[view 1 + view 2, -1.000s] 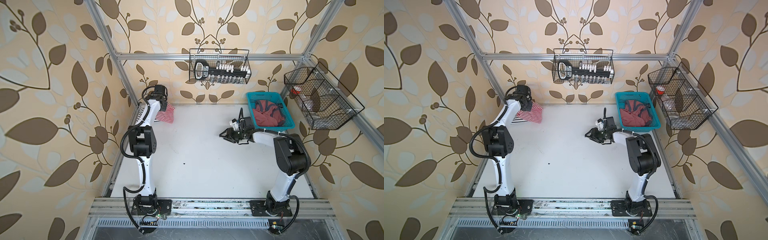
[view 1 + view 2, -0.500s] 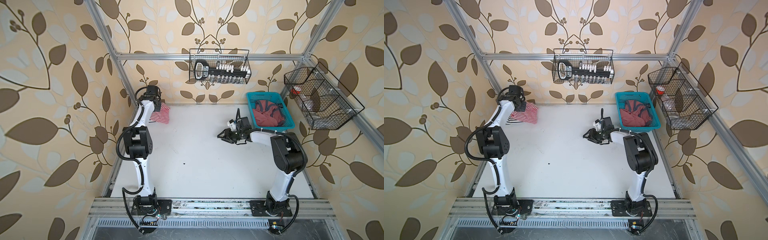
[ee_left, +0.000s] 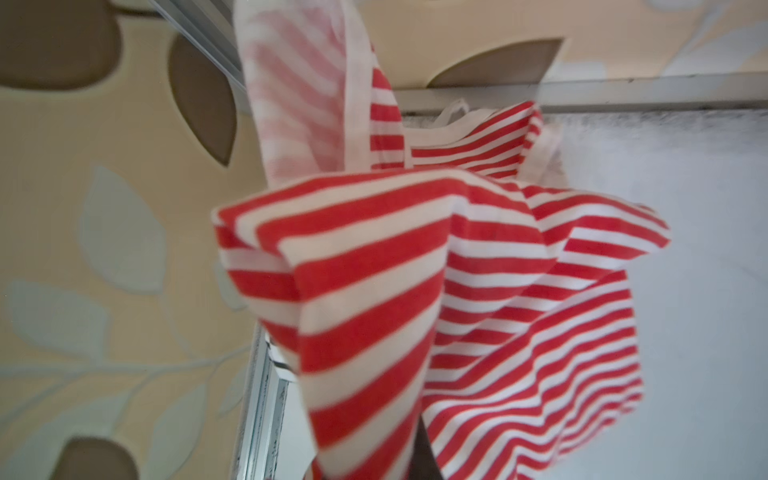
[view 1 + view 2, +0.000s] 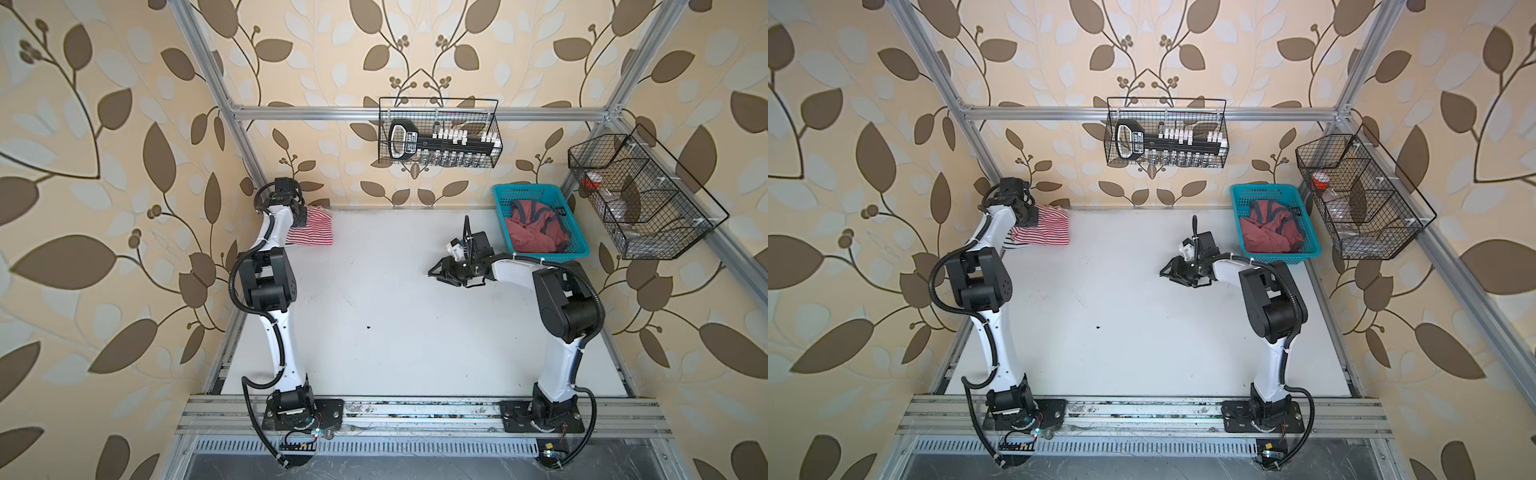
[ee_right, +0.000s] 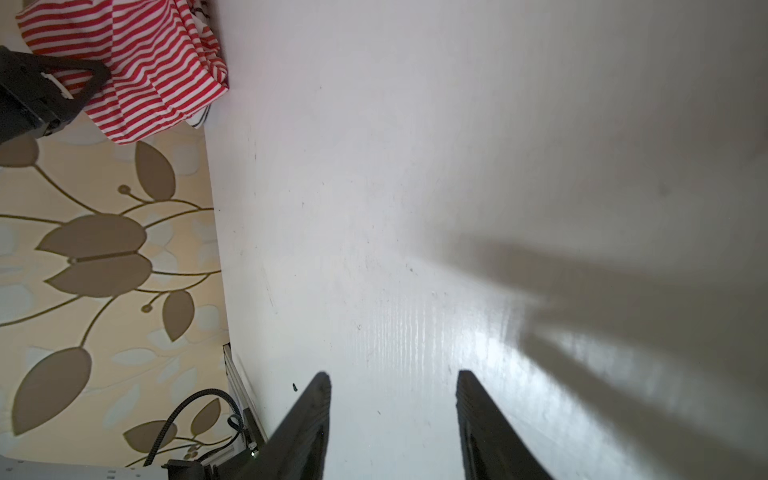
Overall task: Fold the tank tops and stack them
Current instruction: 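Carry the bundle with the left gripper onto the black-striped top, then open the left gripper to release the bundle onto the stack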
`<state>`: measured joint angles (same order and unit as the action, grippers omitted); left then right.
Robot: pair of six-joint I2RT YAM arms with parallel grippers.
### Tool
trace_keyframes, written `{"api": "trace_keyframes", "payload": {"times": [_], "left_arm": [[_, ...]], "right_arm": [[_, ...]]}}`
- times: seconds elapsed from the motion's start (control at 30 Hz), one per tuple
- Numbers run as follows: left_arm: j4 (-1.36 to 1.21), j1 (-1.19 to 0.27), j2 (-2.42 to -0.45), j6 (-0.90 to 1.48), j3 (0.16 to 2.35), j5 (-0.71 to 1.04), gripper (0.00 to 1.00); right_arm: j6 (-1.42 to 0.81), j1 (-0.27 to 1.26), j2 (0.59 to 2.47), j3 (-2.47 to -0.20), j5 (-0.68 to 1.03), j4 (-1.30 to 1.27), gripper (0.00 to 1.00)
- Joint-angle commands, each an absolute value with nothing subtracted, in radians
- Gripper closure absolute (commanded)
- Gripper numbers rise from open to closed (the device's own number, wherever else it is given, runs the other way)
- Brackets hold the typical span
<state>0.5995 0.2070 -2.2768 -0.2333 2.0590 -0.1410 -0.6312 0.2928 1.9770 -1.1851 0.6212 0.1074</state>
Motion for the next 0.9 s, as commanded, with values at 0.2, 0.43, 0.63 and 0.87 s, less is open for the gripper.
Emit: {"api": "trace_keyframes", "payload": {"times": [0.2, 0.43, 0.63, 0.87], "left_arm": [[0.471, 0.260, -2.399, -0.132, 2.137, -0.133, 0.39], [0.429, 0.294, -2.415, -0.085, 2.178, -0.118, 0.27], [0.371, 0.301, -2.414, -0.067, 2.171, -0.080, 0.16], [0.325, 0.301, -2.281, 0.029, 2.080, -0.003, 0.15]], "right_arm": [[-0.631, 0.334, 2.040, -1.238, 0.585, 0.182, 0.50], [-0.629, 0.356, 2.054, -1.282, 0.575, 0.209, 0.50], [-0.625, 0.366, 2.051, -1.289, 0.568, 0.224, 0.50], [-0.566, 0.350, 1.962, -1.272, 0.532, 0.268, 0.50]]}}
